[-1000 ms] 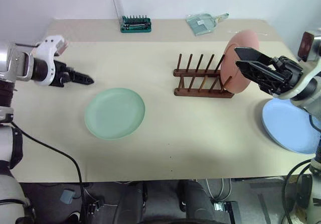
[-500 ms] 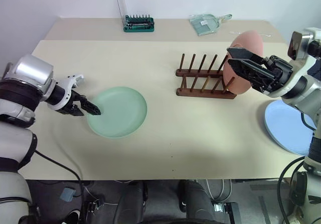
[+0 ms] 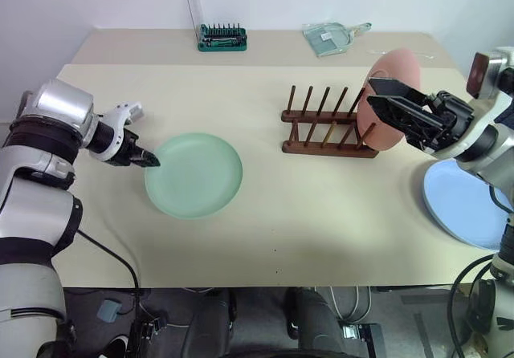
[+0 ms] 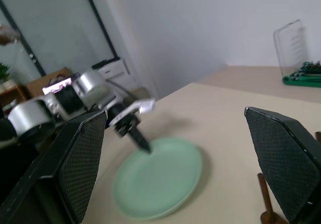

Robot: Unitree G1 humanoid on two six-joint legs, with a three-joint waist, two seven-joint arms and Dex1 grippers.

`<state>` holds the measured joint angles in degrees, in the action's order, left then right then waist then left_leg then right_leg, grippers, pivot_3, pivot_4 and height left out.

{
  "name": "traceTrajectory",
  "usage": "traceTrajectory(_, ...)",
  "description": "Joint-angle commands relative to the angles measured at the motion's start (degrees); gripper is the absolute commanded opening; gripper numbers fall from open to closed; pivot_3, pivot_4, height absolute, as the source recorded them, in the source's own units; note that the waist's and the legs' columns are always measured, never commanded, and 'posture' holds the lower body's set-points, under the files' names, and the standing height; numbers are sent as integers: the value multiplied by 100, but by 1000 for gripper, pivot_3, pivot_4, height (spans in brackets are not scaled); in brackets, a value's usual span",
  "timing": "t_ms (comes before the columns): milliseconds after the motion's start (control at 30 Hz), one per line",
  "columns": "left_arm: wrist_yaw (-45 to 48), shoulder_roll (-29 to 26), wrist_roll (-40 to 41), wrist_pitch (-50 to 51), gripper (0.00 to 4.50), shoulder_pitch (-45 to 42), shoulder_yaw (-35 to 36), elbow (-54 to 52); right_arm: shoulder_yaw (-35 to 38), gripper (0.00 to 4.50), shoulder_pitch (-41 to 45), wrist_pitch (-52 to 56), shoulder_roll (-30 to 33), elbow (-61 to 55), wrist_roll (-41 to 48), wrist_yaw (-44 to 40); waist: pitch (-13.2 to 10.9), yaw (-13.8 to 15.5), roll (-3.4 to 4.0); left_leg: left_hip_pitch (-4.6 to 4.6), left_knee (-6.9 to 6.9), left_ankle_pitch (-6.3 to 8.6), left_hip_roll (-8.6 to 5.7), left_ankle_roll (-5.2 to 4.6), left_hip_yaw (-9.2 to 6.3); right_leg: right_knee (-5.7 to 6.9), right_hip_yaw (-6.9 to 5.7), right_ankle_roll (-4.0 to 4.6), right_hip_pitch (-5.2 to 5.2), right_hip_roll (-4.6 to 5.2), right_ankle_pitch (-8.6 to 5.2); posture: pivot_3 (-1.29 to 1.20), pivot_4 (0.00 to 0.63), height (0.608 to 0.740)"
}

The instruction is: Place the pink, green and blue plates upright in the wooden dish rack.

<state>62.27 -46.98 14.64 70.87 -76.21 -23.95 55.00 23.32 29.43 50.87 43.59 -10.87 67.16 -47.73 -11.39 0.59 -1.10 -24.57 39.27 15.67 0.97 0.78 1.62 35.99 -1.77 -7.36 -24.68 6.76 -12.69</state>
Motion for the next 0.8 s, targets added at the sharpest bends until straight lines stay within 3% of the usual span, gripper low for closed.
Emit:
traceTrajectory(33, -1234, -118, 627, -778, 33, -901, 2092, 495, -325, 4500, 156, -541, 272, -666, -642, -290, -1, -3, -3, -9, 4, 0, 0, 0, -1, 1, 0, -1, -7, 0, 0, 0, 150, 724)
traceTrajectory(167, -2227, 122, 1080, -1205, 33, -940, 3541, 465, -1104, 4500, 475, -1622, 278, -736, -2077, -333, 4, -26, 6, -6, 6, 1, -2, 0, 5, 2, 1, -7, -8, 6, -3, 0, 150, 724)
traceTrajectory(267, -3563, 732, 1620, -1701, 33, -722, 4799, -92, -2034, 4500, 1535, -4534, -500, 43, -4776, 703, 3, -109, 4, 10, 14, -2, -2, 5, 9, 11, 4, -7, -6, 7, -3, 0, 150, 724)
traceTrajectory(333, -4452, 1611, 2092, -2030, 33, -330, 5556, -1179, -2691, 4500, 1924, -5860, -462, 390, -6245, 889, 2, -81, 3, 6, 15, -8, -5, 15, 1, 19, 1, -7, -8, 10, -2, 0, 150, 724)
traceTrajectory(433, -5426, 2866, 2748, -2459, 33, 133, 6260, -2726, -3069, 4500, 2314, -6465, -468, 1066, -7284, 1267, 6, -43, -25, -7, 16, -28, -6, 49, -1, 14, 0, -7, -7, 12, -1, 0, 150, 724)
traceTrajectory(667, -6774, 5444, 3767, -3851, 33, 892, 6425, -4681, -3803, 4500, 2759, -7502, -448, 1941, -9703, 2540, 5, -21, -26, -19, 12, -23, -10, 44, 15, -5, -1, -7, -16, 19, 1, 0, 150, 724)
traceTrajectory(800, -7127, 5919, 3898, -3995, 33, 1187, 5972, -5115, -3895, 4500, 2797, -7535, -580, 2115, -10192, 2930, 3, -43, -27, -9, 12, -28, -10, 50, 16, -15, 0, -5, -12, 15, 2, 0, 150, 724)
